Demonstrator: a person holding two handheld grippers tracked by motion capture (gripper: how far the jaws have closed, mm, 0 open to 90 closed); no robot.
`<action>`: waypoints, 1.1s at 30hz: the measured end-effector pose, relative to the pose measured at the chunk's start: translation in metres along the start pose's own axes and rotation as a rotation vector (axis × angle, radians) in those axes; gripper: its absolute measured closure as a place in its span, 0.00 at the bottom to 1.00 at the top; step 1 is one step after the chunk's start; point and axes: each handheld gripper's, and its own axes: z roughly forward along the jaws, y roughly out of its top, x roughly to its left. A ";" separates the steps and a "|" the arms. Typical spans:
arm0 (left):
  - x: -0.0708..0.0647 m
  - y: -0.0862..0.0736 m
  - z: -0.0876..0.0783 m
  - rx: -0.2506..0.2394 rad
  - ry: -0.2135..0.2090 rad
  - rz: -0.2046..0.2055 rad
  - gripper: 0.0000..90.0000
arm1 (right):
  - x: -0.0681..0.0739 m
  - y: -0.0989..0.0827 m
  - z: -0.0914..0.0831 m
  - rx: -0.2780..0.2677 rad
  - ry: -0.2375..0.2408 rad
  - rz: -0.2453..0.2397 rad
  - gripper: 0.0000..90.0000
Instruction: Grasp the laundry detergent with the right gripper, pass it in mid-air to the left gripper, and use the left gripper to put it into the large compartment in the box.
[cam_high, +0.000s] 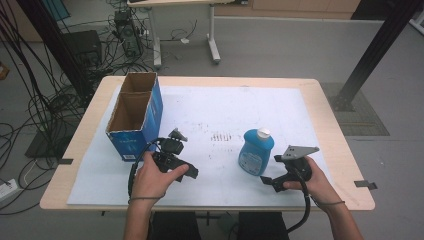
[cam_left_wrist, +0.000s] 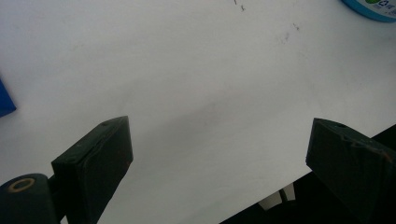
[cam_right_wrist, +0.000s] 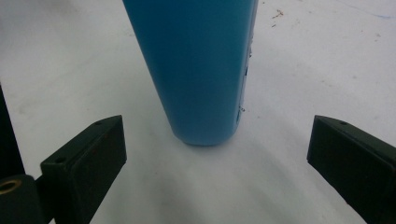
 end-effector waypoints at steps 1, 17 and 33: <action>0.000 0.000 0.000 -0.001 0.000 -0.001 0.08 | 0.000 0.000 0.000 -0.006 -0.002 0.002 0.05; 0.000 -0.001 0.001 0.004 -0.003 0.000 0.08 | 0.001 -0.004 0.005 -0.095 -0.012 0.031 0.05; 0.002 -0.002 0.001 0.013 -0.005 0.003 0.08 | 0.004 -0.007 0.010 -0.139 -0.011 0.025 0.03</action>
